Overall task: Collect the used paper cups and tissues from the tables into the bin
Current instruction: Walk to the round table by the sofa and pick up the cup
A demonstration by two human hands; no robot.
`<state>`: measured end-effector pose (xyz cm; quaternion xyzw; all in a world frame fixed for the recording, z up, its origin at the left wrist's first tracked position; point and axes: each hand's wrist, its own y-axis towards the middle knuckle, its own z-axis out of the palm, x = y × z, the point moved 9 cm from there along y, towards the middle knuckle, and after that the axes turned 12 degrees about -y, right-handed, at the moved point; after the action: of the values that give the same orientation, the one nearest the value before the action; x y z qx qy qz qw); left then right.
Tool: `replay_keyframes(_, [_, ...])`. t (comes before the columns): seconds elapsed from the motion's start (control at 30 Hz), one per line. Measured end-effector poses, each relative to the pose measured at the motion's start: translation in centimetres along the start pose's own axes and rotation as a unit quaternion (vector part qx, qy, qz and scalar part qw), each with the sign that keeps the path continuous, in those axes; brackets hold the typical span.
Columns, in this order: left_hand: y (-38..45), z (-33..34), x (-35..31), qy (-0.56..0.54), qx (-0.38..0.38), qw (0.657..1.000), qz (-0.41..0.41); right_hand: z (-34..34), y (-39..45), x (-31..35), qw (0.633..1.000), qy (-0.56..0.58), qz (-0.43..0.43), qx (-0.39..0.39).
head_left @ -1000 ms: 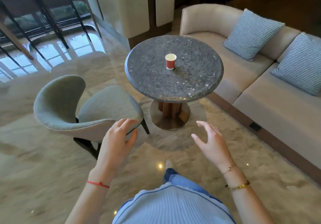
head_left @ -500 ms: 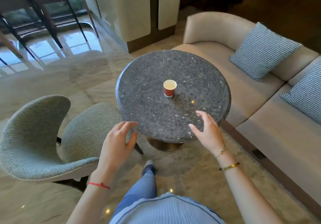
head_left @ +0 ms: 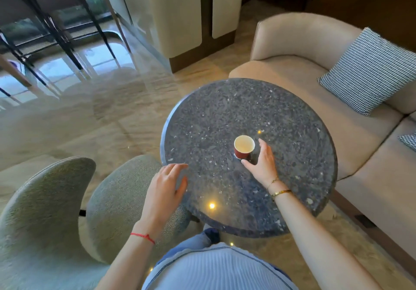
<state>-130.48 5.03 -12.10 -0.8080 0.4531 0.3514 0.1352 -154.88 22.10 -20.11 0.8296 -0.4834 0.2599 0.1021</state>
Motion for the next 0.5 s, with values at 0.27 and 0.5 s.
replay_keyframes(0.27, [5.2, 1.1, 3.0, -0.008, 0.046, 0.999, 0.006, 3.4, 4.1, -0.3, 0.998, -0.015, 0.055, -0.029])
replay_keyframes(0.5, [6.9, 3.0, 4.9, -0.021, 0.078, 0.997, -0.009, 4.5, 5.5, -1.4, 0.996, -0.013, 0.079, -0.026])
